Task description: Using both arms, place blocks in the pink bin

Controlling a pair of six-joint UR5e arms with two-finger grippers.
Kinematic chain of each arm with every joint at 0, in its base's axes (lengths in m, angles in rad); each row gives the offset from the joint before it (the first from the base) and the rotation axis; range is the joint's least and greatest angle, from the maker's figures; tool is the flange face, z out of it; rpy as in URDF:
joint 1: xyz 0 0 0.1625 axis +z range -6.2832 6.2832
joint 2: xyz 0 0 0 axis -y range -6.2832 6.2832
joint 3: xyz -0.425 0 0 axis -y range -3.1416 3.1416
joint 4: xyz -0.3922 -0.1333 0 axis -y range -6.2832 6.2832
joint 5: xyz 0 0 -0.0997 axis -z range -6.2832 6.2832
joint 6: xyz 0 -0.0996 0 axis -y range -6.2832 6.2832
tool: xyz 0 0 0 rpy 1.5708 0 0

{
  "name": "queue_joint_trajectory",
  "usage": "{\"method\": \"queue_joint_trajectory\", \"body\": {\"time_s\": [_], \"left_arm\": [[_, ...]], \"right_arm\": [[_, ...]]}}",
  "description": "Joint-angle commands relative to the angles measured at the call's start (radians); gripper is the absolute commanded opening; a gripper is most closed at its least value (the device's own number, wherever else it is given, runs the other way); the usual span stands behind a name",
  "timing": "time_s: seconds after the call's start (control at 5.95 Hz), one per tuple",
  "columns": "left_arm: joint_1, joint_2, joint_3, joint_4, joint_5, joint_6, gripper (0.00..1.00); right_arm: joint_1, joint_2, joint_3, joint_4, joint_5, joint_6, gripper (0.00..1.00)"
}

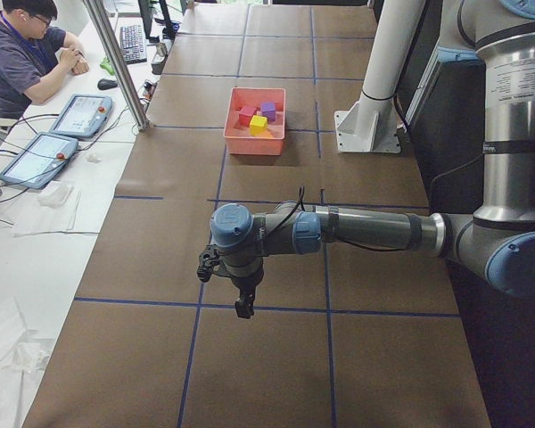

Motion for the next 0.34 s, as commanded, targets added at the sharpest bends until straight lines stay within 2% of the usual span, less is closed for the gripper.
{"method": "queue_joint_trajectory", "body": {"time_s": [0.0, 0.17], "left_arm": [[0.0, 0.001, -0.002, 0.0, 0.0, 0.0, 1.0], [0.0, 0.004, -0.002, 0.0, 0.0, 0.0, 1.0]], "right_arm": [[0.0, -0.001, 0.0, 0.0, 0.001, 0.0, 1.0], [0.0, -0.001, 0.0, 0.0, 0.001, 0.0, 1.0]]}}
